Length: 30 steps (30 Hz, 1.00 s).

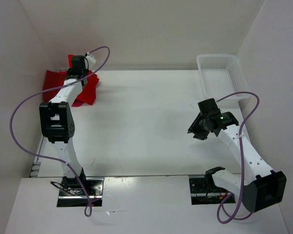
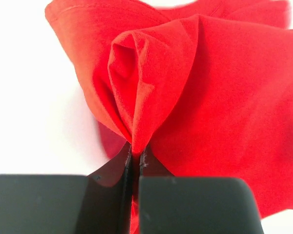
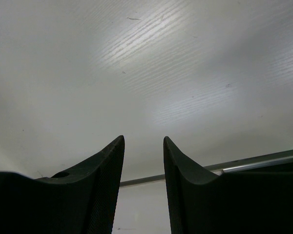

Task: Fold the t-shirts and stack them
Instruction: Put the neatly folded tshirt into the corner of the board with the left arm

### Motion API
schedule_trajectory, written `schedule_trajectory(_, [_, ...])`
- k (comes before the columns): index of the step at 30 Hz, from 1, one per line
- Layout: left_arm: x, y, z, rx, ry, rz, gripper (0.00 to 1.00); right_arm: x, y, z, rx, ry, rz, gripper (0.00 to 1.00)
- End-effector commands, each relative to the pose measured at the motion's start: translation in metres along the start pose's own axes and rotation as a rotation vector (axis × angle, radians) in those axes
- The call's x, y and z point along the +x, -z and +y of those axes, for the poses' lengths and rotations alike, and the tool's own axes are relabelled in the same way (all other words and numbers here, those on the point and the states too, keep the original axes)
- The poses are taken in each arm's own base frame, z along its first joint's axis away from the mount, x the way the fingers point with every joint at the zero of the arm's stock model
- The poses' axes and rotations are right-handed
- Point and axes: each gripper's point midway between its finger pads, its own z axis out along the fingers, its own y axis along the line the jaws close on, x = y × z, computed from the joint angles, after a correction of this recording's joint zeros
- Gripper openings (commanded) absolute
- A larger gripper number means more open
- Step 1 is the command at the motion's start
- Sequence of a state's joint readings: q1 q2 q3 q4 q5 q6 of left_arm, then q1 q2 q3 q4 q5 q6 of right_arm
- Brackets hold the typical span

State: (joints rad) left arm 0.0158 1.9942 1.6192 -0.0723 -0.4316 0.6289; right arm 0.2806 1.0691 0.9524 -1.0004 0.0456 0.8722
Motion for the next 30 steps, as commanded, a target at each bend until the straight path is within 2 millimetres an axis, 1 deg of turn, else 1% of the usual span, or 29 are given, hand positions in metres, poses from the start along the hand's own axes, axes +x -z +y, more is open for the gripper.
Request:
schedule_trajectory(1, [-0.025, 0.003, 0.066, -0.125, 0.069, -0.091, 0.00, -0.010, 0.007, 0.005, -0.022, 0.001, -0.040, 0.43])
schedule_trajectory(2, [-0.023, 0.002, 0.069, -0.116, 0.083, -0.094, 0.00, -0.010, 0.007, 0.005, -0.022, 0.001, -0.040, 0.43])
schedule_trajectory(3, [-0.019, 0.000, 0.078, -0.125, 0.108, -0.095, 0.00, -0.009, 0.007, 0.006, -0.027, 0.001, -0.032, 0.43])
schedule_trajectory(4, [-0.013, -0.001, 0.080, -0.122, 0.107, -0.079, 0.00, -0.009, 0.007, 0.006, -0.027, 0.001, -0.032, 0.43])
schedule_trajectory(5, [-0.019, 0.000, 0.082, -0.119, 0.122, -0.097, 0.00, -0.009, 0.007, 0.006, -0.027, 0.001, -0.032, 0.43])
schedule_trajectory(7, [-0.008, -0.002, 0.094, -0.135, 0.133, -0.078, 0.00, -0.009, 0.007, 0.006, -0.027, 0.001, -0.032, 0.43])
schedule_trajectory(8, [-0.002, -0.006, 0.094, -0.135, 0.133, -0.065, 0.00, -0.009, 0.007, 0.006, -0.027, 0.001, -0.032, 0.43])
schedule_trajectory(9, [-0.003, -0.006, 0.093, -0.129, 0.133, -0.071, 0.00, -0.008, 0.005, 0.006, -0.020, 0.002, -0.027, 0.43])
schedule_trajectory(10, [-0.001, -0.006, 0.103, -0.144, 0.132, -0.069, 0.00, -0.008, 0.005, 0.006, -0.020, 0.002, -0.027, 0.43])
schedule_trajectory(11, [0.014, -0.013, 0.103, -0.139, 0.132, -0.036, 0.00, -0.008, 0.005, 0.006, -0.020, 0.002, -0.027, 0.43])
schedule_trajectory(12, [0.017, -0.019, 0.105, -0.136, 0.135, -0.036, 0.00, -0.008, 0.005, 0.006, -0.020, 0.002, -0.027, 0.43])
schedule_trajectory(13, [0.029, -0.025, 0.109, -0.134, 0.137, -0.005, 0.00, -0.008, 0.005, 0.005, -0.020, 0.011, -0.027, 0.43])
schedule_trajectory(15, [0.037, -0.029, 0.117, -0.146, 0.146, 0.008, 0.00, -0.008, 0.003, 0.005, -0.013, 0.012, -0.021, 0.43])
schedule_trajectory(16, [0.043, -0.034, 0.119, -0.151, 0.158, 0.017, 0.00, -0.008, 0.003, 0.005, -0.013, 0.012, -0.021, 0.43])
schedule_trajectory(17, [0.051, -0.038, 0.125, -0.161, 0.165, 0.031, 0.00, -0.007, 0.004, 0.006, -0.019, 0.012, -0.014, 0.43])
schedule_trajectory(18, [0.054, -0.042, 0.121, -0.151, 0.162, 0.042, 0.00, -0.007, 0.004, 0.006, -0.019, 0.012, -0.014, 0.43])
schedule_trajectory(19, [0.060, -0.041, 0.127, -0.158, 0.179, 0.054, 0.00, -0.006, 0.002, 0.005, -0.011, 0.012, -0.008, 0.43])
schedule_trajectory(20, [0.062, -0.043, 0.133, -0.168, 0.185, 0.055, 0.00, -0.006, 0.002, 0.005, -0.011, 0.012, -0.008, 0.43])
schedule_trajectory(21, [0.070, -0.047, 0.130, -0.151, 0.184, 0.070, 0.00, -0.006, 0.002, 0.005, -0.011, 0.012, -0.008, 0.43])
schedule_trajectory(22, [0.066, -0.046, 0.135, -0.160, 0.187, 0.061, 0.00, -0.005, 0.002, 0.006, -0.017, 0.012, -0.001, 0.43])
schedule_trajectory(25, [0.071, -0.057, 0.128, -0.148, 0.165, 0.074, 0.00, -0.003, 0.000, 0.007, -0.017, 0.012, 0.013, 0.43])
schedule_trajectory(26, [0.083, -0.064, 0.124, -0.141, 0.162, 0.110, 0.00, -0.004, -0.002, 0.008, -0.017, 0.022, 0.013, 0.43])
schedule_trajectory(27, [0.086, -0.067, 0.121, -0.131, 0.158, 0.121, 0.00, -0.003, -0.001, 0.009, -0.022, 0.022, 0.020, 0.43])
schedule_trajectory(28, [0.081, -0.068, 0.126, -0.137, 0.169, 0.115, 0.00, -0.003, -0.001, 0.009, -0.023, 0.022, 0.020, 0.43])
schedule_trajectory(29, [0.082, -0.071, 0.123, -0.129, 0.180, 0.123, 0.15, -0.002, -0.003, 0.009, -0.015, 0.022, 0.026, 0.43])
schedule_trajectory(30, [0.087, -0.071, 0.126, -0.135, 0.184, 0.129, 0.35, -0.002, -0.003, 0.009, -0.015, 0.022, 0.026, 0.43])
